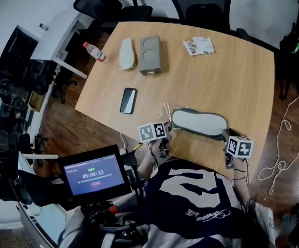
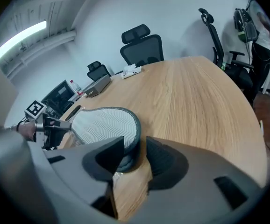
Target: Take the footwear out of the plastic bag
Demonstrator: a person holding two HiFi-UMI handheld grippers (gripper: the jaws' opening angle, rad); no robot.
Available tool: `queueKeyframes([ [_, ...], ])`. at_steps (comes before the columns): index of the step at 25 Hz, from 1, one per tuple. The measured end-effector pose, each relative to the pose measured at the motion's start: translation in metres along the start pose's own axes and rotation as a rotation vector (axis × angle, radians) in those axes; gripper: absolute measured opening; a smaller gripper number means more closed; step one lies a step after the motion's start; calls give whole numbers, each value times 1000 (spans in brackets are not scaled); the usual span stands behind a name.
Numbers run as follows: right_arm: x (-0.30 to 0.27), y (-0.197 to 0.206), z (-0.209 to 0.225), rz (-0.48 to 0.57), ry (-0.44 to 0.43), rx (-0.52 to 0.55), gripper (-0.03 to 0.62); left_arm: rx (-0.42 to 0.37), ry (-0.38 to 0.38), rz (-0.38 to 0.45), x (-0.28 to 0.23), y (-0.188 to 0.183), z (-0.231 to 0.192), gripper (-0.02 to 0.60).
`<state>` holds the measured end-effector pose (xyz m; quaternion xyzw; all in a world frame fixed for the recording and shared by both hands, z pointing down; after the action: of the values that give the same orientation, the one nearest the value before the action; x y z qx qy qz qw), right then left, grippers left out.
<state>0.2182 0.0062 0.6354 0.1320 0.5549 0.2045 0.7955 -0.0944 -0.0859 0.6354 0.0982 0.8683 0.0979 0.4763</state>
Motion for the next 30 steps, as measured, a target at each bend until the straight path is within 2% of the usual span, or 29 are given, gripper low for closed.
queueKeyframes([
  [2, 13, -4, 1, 15, 32, 28, 186, 34, 19, 13, 1, 3, 0, 32],
  [5, 35, -23, -13, 89, 32, 86, 192, 47, 10, 33, 2, 2, 2, 32],
  [7, 39, -40, -37, 120, -32, 143, 190, 46, 1, 38, 2, -4, 3, 32],
  [9, 30, -49, -67, 106, -125, 208, 185, 53, -2, 45, 1, -8, 2, 32],
  [11, 15, -42, -90, 64, -189, 261, 177, 62, -2, 52, 3, 1, 2, 32],
  [13, 0, -30, -103, 18, -206, 310, 158, 61, -4, 56, 3, 12, 3, 32],
  [18, -29, -16, -110, -65, -123, 412, 70, 47, -12, 49, 4, 22, 6, 32],
  [22, -37, -14, -103, -44, -56, 418, 0, 67, 0, 63, 8, 31, 4, 36],
  [30, -39, -16, -103, -37, -81, 410, 0, 115, 9, 97, 26, 64, 4, 51],
])
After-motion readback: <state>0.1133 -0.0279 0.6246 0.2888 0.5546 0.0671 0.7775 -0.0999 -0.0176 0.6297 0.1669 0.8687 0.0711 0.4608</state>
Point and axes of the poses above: the fingertips, and each gripper's own axes: x backward along the fingers, z to its right, y out of its underside, the point moved 4 cm from there along x, backward along the fingers, and after that the axes turned 9 degrees about -z, right-handed, at the moved point
